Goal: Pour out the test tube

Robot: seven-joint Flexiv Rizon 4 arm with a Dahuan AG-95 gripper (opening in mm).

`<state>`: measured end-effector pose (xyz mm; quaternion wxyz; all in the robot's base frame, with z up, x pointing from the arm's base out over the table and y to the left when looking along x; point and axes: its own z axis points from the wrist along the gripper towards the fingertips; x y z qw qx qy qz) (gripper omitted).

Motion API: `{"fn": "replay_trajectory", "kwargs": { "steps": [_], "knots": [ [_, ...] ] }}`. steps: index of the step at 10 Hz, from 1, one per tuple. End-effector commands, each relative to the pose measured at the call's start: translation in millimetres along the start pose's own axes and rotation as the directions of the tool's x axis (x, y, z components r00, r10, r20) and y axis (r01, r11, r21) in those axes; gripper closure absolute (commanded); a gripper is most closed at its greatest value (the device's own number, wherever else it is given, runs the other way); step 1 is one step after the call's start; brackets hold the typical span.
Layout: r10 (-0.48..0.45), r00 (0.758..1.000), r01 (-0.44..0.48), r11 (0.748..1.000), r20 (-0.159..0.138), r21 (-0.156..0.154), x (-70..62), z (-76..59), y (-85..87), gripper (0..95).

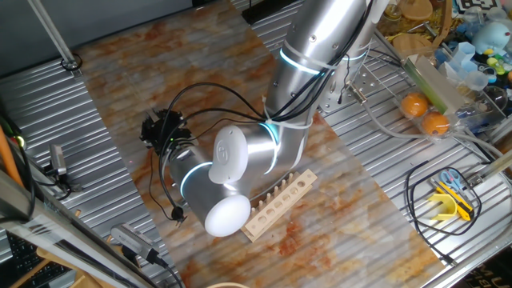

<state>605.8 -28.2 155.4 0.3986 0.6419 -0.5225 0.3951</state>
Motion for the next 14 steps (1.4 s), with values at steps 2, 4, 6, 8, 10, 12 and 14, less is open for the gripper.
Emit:
{"fn": "replay_trajectory", "kwargs": {
  "steps": [2, 4, 6, 8, 10, 12, 14],
  "knots": [
    [0.005, 1.000, -0.005, 1.000, 0.005, 0.004, 2.7, -0.1, 0.5, 95.0],
    [0.016, 1.000, -0.016, 1.000, 0.018, 0.005, 4.5, 0.1, 0.7, 95.0],
    [0.024, 0.998, -0.024, 1.000, 0.058, 0.009, 8.9, 2.9, 1.1, 95.0],
    [0.028, 0.997, -0.029, 1.000, 0.070, 0.011, 13.3, 3.3, 1.9, 95.0],
    [0.044, 0.996, -0.045, 0.999, 0.080, 0.011, 15.2, 2.1, 2.0, 95.0],
    [0.056, 0.994, -0.057, 0.998, 0.099, 0.012, 16.1, 2.2, 2.0, 95.0],
    [0.066, 0.989, -0.068, 0.998, 0.130, 0.014, 20.1, 3.7, 2.7, 95.0]
  ]
}}
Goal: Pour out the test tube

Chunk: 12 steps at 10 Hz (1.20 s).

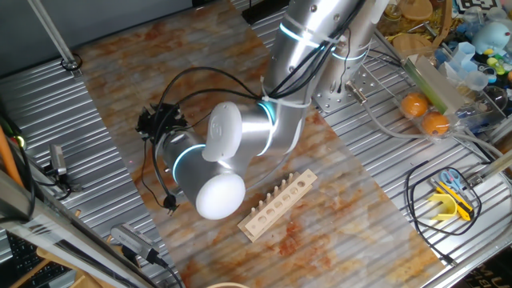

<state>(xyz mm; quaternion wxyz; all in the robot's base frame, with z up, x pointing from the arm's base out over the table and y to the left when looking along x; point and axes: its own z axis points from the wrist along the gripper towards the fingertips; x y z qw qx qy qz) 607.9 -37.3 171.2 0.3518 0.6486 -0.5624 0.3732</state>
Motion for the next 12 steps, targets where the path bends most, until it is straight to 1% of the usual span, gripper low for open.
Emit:
{"fn": "replay_trajectory", "kwargs": {
  "steps": [1, 6, 8, 9, 10, 11, 12],
  "knots": [
    [0.008, 0.999, -0.009, 1.000, 0.031, 0.009, 5.8, 0.7, 2.4, 95.0],
    [0.057, 0.992, -0.059, 0.998, 0.115, 0.010, 15.1, -5.3, 5.0, 95.0],
    [0.070, 0.988, -0.072, 0.997, 0.137, 0.008, 18.4, -7.6, 6.0, 95.0],
    [0.080, 0.983, -0.082, 0.997, 0.166, 0.007, 20.9, -9.1, 6.8, 95.0],
    [0.083, 0.981, -0.085, 0.996, 0.176, 0.006, 22.9, -10.9, 7.6, 95.0],
    [0.094, 0.976, -0.097, 0.995, 0.197, 0.003, 25.6, -13.8, 8.6, 95.0],
    [0.109, 0.971, -0.111, 0.994, 0.211, -0.001, 27.3, -15.5, 9.3, 95.0]
  ]
}}
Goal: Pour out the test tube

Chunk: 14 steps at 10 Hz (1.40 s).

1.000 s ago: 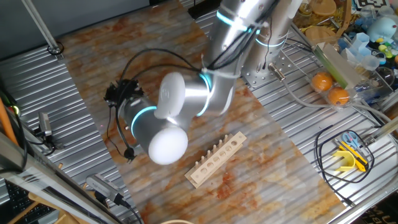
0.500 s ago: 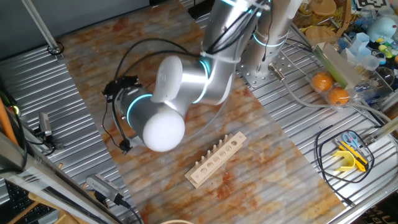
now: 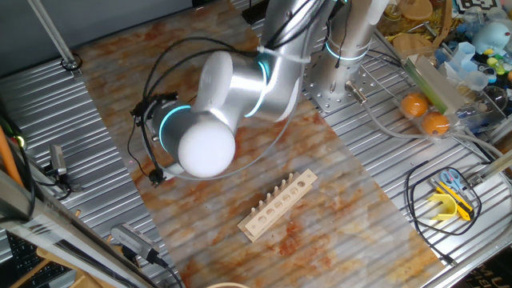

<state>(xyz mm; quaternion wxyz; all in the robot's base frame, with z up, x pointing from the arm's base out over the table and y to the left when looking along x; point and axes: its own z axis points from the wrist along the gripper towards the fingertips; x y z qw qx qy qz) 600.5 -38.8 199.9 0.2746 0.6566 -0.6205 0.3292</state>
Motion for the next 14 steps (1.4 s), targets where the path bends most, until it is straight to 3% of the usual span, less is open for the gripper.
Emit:
{"fn": "replay_trajectory", "kwargs": {
  "steps": [1, 2, 4, 9, 13, 14],
  "knots": [
    [0.036, 0.999, -0.036, 0.999, 0.040, -0.005, 3.4, -5.9, 1.0, 95.0],
    [0.049, 0.997, -0.049, 0.999, 0.058, -0.007, 4.9, -7.9, 1.3, 95.0],
    [0.096, 0.987, -0.095, 0.995, 0.130, -0.016, 9.1, -12.7, 2.5, 95.0],
    [0.175, 0.963, -0.169, 0.984, 0.204, -0.047, 16.3, -24.2, 6.6, 95.0],
    [0.240, 0.924, -0.225, 0.971, 0.297, -0.083, 18.3, -28.3, 8.2, 95.0],
    [0.263, 0.904, -0.242, 0.965, 0.336, -0.106, 20.1, -32.0, 9.7, 95.0]
  ]
}}
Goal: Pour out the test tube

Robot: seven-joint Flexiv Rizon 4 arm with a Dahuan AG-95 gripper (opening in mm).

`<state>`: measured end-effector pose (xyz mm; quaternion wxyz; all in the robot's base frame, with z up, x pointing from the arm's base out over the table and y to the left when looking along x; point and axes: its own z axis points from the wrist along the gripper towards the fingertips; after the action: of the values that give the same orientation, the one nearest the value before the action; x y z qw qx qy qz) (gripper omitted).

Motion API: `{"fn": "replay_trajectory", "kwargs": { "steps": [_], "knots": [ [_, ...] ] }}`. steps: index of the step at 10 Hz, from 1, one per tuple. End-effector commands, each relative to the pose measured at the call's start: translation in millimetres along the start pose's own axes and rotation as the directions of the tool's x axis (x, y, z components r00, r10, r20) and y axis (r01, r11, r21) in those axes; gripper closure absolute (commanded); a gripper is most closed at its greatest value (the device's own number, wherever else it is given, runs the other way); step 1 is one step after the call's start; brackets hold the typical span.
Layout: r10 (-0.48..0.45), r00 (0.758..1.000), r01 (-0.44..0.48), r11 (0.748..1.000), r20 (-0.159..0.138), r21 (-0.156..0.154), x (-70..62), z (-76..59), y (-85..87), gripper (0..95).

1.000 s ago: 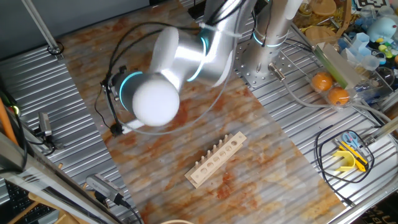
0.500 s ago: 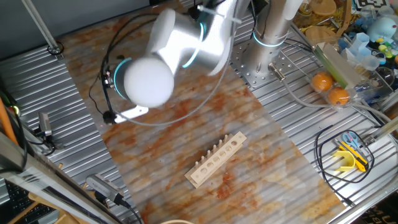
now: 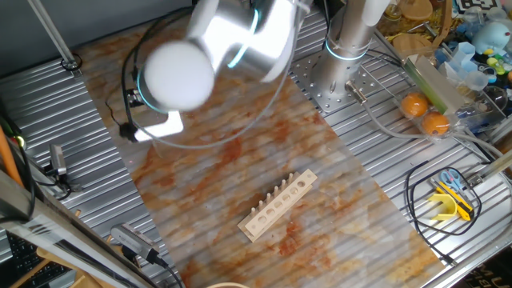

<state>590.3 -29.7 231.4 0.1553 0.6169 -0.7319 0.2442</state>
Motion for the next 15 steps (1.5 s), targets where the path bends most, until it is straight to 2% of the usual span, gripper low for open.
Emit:
{"fn": "replay_trajectory", "kwargs": {
  "steps": [1, 4, 7, 9, 10, 11, 12, 14, 15],
  "knots": [
    [0.056, 0.995, -0.053, 0.998, 0.088, -0.032, 1.7, -8.5, 3.3, 95.0],
    [0.138, 0.972, -0.125, 0.989, 0.191, -0.078, 4.4, -21.1, 8.9, 95.0],
    [0.185, 0.937, -0.152, 0.980, 0.297, -0.130, 6.5, -37.2, 17.2, 95.0],
    [0.193, 0.922, -0.152, 0.978, 0.337, -0.146, 7.2, -46.5, 22.6, 95.0],
    [0.190, 0.906, -0.139, 0.977, 0.378, -0.158, 7.1, -52.2, 25.1, 95.0],
    [0.184, 0.904, -0.131, 0.979, 0.387, -0.159, 6.7, -53.4, 25.2, 95.0],
    [0.139, 0.890, -0.074, 0.984, 0.435, -0.164, 1.9, -60.6, 24.5, 95.0],
    [0.120, 0.884, -0.043, 0.983, 0.453, -0.176, -5.7, -71.9, 30.4, 95.0],
    [0.124, 0.869, -0.035, 0.981, 0.478, -0.190, -11.1, -78.3, 35.4, 95.0]
  ]
}}
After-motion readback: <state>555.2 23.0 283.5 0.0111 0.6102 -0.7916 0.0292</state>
